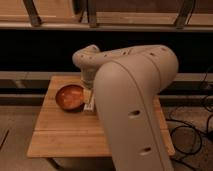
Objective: Move the arm in a circular motion
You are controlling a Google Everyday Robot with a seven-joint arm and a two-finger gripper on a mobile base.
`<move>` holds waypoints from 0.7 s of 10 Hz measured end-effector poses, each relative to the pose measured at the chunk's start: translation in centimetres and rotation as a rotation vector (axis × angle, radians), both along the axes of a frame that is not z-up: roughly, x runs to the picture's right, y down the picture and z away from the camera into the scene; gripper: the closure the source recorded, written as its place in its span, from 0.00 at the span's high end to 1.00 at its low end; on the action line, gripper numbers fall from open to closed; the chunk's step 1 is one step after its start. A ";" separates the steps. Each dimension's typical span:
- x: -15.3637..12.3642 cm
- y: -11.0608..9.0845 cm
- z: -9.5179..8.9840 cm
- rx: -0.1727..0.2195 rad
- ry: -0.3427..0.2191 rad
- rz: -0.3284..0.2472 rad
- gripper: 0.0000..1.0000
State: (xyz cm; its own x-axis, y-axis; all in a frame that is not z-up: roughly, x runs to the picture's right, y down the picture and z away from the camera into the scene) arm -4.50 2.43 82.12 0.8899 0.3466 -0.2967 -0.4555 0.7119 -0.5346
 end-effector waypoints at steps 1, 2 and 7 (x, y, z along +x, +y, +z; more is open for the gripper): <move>3.1 -1.1 -0.6 0.068 0.077 0.066 0.80; 6.1 -2.4 -1.2 0.131 0.148 0.128 0.80; 15.4 -10.2 -1.9 0.344 0.383 0.267 0.80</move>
State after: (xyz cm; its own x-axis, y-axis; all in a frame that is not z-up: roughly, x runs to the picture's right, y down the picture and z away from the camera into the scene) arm 10.91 -7.76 80.25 0.6099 0.6774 -0.4113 -0.7583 0.6496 -0.0547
